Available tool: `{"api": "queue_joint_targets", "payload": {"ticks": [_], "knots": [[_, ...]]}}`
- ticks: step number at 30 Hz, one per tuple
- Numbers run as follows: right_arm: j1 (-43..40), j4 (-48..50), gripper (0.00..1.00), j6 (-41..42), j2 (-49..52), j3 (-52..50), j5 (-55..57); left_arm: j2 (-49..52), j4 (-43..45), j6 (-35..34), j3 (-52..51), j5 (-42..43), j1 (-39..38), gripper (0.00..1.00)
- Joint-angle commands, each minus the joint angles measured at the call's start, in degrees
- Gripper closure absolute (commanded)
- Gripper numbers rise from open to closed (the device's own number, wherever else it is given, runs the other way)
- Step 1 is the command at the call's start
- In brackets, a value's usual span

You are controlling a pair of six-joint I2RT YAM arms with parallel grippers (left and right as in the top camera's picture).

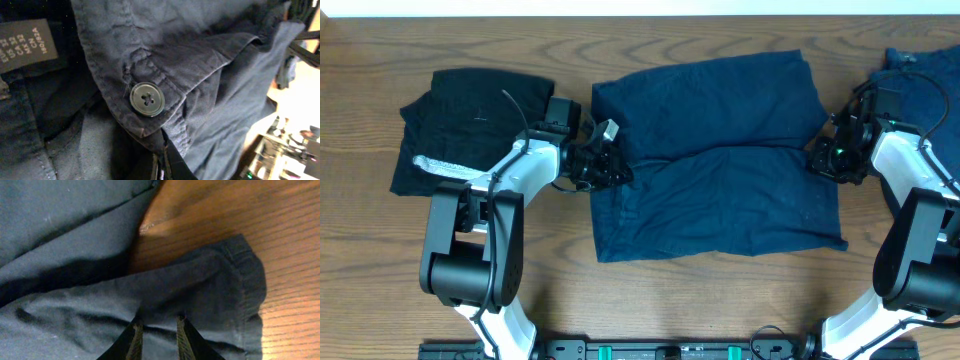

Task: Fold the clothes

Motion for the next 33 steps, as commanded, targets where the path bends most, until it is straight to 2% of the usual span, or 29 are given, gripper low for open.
{"api": "queue_joint_targets", "payload": {"ticks": [1,3,5,13,15,24,33], "knots": [[0.22,-1.05,0.72,-3.89,-0.37,-0.33,-1.27,-0.81,-0.57,0.55,-0.17,3.08,1.18,0.94],[-0.26,-2.51,0.58,-6.1,-0.37,-0.09,-3.15,-2.03,-0.63,0.57,-0.11,3.08,1.9,0.94],[-1.38,-3.67,0.53,-6.23,-0.37,0.39,-4.63,-3.45,-0.66,0.57,-0.11,3.06,2.58,0.94],[-8.94,-0.72,0.52,-8.15,-0.37,0.76,-22.73,-7.19,-1.9,0.83,-0.11,0.72,3.96,0.94],[-10.12,-0.02,0.53,-8.2,-0.37,0.76,-22.97,-7.19,-3.41,0.83,-0.11,-1.44,3.96,0.94],[-11.87,0.85,0.52,-8.98,-0.33,0.72,-19.08,-7.17,-12.9,1.66,-0.24,-23.23,3.93,0.94],[-11.08,0.83,0.52,-9.03,0.61,0.68,-20.41,-5.77,-12.92,1.64,-0.28,-26.21,3.74,0.94]]}}
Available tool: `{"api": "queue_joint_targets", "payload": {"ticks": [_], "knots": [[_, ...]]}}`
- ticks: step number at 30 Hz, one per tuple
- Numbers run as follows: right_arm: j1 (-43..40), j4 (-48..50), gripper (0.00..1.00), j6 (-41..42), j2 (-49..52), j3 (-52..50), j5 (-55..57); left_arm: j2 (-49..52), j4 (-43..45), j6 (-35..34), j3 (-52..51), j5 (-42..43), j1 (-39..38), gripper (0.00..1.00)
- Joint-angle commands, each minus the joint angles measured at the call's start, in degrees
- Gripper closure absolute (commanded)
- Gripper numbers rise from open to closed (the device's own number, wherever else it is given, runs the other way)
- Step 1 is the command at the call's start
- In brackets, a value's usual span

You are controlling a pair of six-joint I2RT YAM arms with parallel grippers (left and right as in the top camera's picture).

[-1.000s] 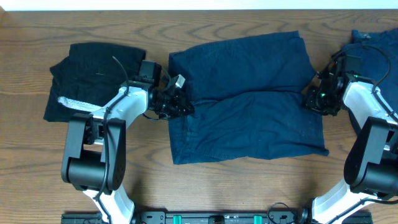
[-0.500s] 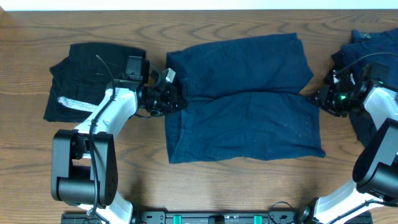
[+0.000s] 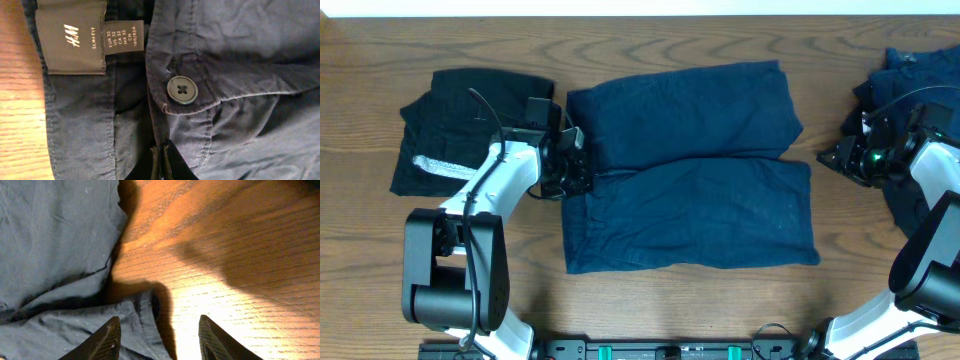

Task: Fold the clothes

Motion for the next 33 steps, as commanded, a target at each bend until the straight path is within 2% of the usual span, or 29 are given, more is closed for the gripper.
{"api": "queue_joint_targets", "payload": {"ticks": [1,6,11,14,18,27,33], "knots": [[0.37,0.02,0.52,-1.38,0.59,0.66,-3.67,0.76,-0.26,1.11,-0.24,-3.32,-0.09,0.94],[0.68,1.7,0.52,-5.53,0.59,0.66,-11.34,0.74,-0.02,1.16,0.07,-3.48,-1.95,0.94],[2.6,7.39,0.65,-4.72,0.59,0.66,-15.15,0.72,-0.37,3.32,2.47,-5.35,-6.25,0.94],[4.31,8.5,0.63,-4.57,0.59,0.66,-11.39,0.68,-3.69,3.3,6.03,-10.14,-8.39,0.94],[4.37,4.33,0.63,1.79,0.59,0.66,-1.49,0.63,-9.29,3.3,11.54,-10.97,-8.63,0.94],[-1.99,-4.35,0.49,5.25,0.98,0.66,-2.05,0.63,-10.19,3.32,13.07,-10.99,-8.33,0.94],[-4.42,-4.9,0.47,4.81,5.38,0.66,-6.64,0.63,-10.54,3.32,13.07,-10.99,-8.33,0.94]]}}
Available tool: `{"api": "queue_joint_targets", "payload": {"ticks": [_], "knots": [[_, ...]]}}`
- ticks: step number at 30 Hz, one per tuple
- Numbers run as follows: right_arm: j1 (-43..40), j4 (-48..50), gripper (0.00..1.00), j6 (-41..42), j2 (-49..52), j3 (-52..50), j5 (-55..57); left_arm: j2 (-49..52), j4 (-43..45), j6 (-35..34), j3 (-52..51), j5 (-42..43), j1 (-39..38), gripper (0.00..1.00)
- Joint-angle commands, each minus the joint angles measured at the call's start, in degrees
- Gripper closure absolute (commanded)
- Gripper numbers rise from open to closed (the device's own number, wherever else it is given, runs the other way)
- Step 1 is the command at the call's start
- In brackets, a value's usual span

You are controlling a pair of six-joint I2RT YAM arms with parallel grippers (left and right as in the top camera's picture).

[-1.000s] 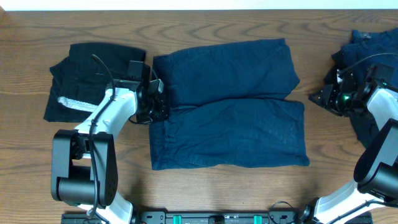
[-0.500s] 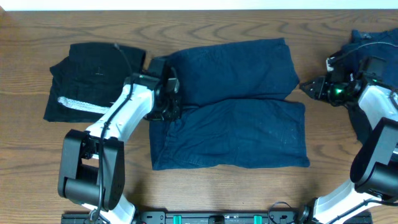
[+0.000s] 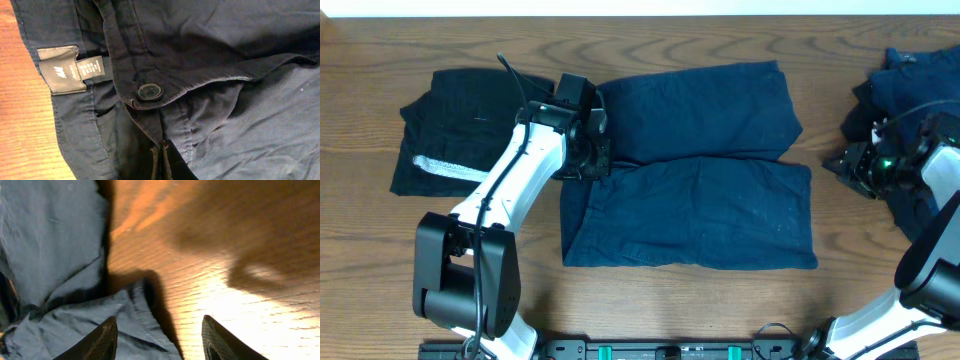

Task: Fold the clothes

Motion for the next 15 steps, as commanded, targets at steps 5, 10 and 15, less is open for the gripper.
{"api": "queue_joint_targets", "payload": {"ticks": [5,10,15], "knots": [[-0.33,1.05,0.49,-5.22,9.33,0.52,-10.73,0.46,-0.48,0.79,0.74,-0.76,0.24,0.94],[-0.35,0.52,0.53,-7.06,10.78,0.52,-13.51,0.46,-0.66,0.79,0.74,-0.76,0.24,0.94],[-0.44,-0.26,0.57,-8.72,10.73,0.59,-18.97,0.46,-0.68,0.79,0.74,-0.76,0.24,0.94]]}}
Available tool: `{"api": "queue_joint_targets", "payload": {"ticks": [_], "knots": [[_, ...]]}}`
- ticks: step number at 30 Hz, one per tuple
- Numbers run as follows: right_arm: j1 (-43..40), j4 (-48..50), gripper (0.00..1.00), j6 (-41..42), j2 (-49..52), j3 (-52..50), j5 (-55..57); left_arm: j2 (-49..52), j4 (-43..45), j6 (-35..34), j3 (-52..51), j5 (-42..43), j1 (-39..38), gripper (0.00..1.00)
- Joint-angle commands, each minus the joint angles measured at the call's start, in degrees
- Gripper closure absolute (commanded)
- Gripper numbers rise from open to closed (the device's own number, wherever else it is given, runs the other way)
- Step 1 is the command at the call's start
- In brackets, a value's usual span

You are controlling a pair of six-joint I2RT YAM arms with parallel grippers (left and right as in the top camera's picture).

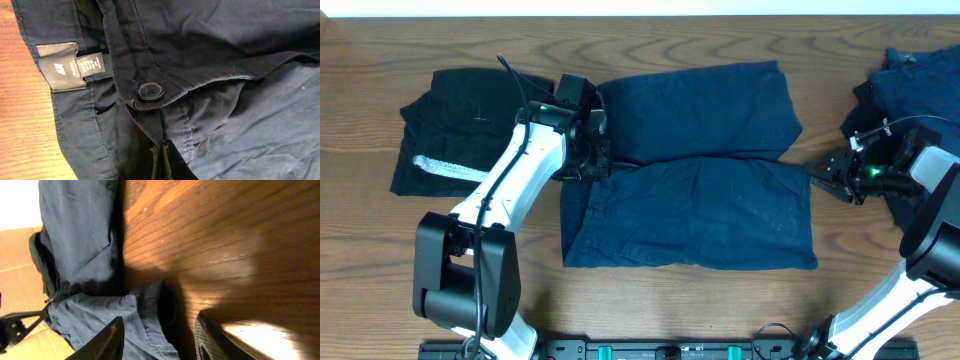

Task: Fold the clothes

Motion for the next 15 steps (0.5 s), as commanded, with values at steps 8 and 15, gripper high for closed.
{"api": "queue_joint_targets", "payload": {"ticks": [8,15], "knots": [[-0.31,-0.28,0.53,-5.92,1.11,0.31,-9.27,0.46,-0.28,0.79,0.74,-0.74,0.24,0.94],[0.63,-2.69,0.53,-6.38,1.11,0.31,-10.88,0.46,-0.35,0.79,0.74,-0.74,0.24,0.94]]}}
